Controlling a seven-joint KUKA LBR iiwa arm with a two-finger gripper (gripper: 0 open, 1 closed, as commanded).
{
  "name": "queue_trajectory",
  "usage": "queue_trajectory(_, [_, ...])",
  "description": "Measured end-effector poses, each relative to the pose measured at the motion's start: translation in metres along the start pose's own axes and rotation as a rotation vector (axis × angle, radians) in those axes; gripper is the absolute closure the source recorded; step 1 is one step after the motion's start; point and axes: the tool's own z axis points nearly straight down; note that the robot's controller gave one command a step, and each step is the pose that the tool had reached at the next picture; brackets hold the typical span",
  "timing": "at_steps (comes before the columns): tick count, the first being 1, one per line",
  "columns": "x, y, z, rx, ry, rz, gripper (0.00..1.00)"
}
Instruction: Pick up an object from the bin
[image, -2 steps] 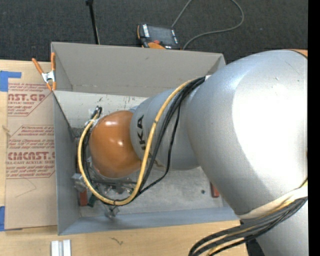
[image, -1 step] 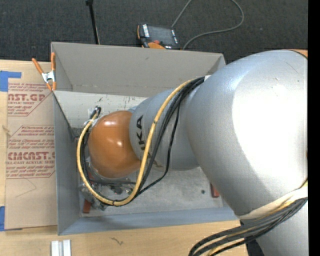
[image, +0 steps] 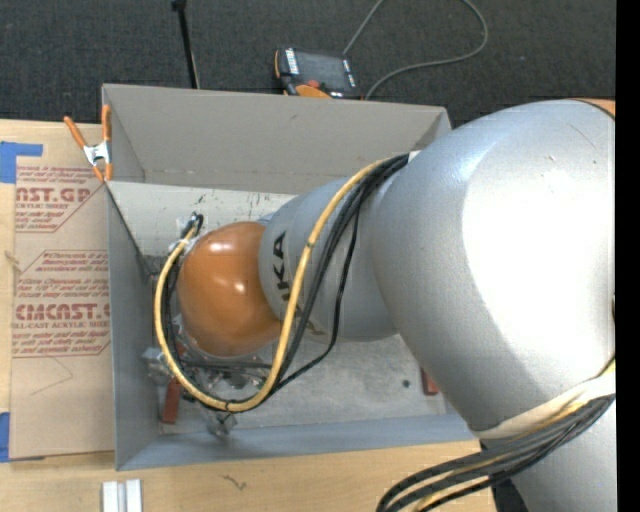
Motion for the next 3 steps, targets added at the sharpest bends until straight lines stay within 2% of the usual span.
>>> queue_trajectory(1, [0.0004,0.0010,-0.0002,-0.002,0.003,-0.001,1.00])
queue_trajectory(2, [0.0001,-0.0002,0.0000,0.000,0.000,0.000,0.00])
queue_trajectory(3, [0.0014,0.0014,0.0010,-0.003,0.006,0.000,1.00])
